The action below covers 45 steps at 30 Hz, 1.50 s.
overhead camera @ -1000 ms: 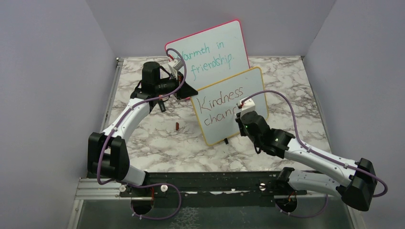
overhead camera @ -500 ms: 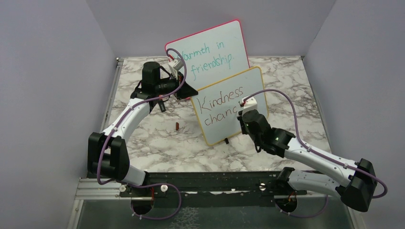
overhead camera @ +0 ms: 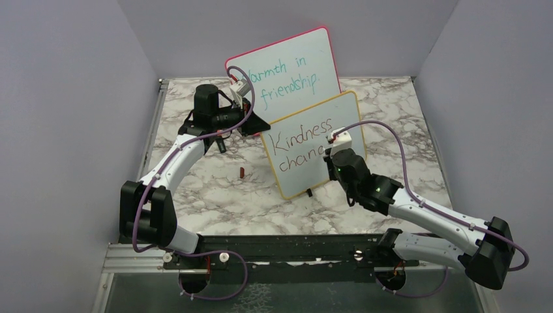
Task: Write a sentence on the whiteboard
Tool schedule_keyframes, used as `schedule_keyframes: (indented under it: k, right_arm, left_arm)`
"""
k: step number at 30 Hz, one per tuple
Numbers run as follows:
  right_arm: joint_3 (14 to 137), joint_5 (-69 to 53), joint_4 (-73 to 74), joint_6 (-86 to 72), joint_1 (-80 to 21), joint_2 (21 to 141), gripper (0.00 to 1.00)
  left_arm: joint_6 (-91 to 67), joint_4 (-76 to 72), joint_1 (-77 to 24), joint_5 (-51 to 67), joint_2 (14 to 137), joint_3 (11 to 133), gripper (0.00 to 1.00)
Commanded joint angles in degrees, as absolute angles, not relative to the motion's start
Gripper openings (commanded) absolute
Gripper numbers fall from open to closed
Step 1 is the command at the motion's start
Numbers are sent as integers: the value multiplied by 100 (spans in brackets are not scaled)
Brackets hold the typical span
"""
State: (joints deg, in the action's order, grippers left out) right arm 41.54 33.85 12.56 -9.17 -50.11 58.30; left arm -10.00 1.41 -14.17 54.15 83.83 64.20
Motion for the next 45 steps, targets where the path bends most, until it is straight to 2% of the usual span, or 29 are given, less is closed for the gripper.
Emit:
schedule_keyframes:
  k: [1, 24, 45]
  right_arm:
    - [4256, 3494, 978, -883, -4949, 5826, 1]
    - [4108, 2974, 2169, -1481, -4942, 5797, 1]
    - [4393, 2052, 2068, -1312, -4940, 5976, 1]
  left_arm:
    - [-773, 642, -1573, 5281, 8609, 6346, 0]
    - [-768, 650, -1573, 5266, 8606, 6363, 0]
    - [-774, 650, -1573, 5259, 8604, 6357, 0]
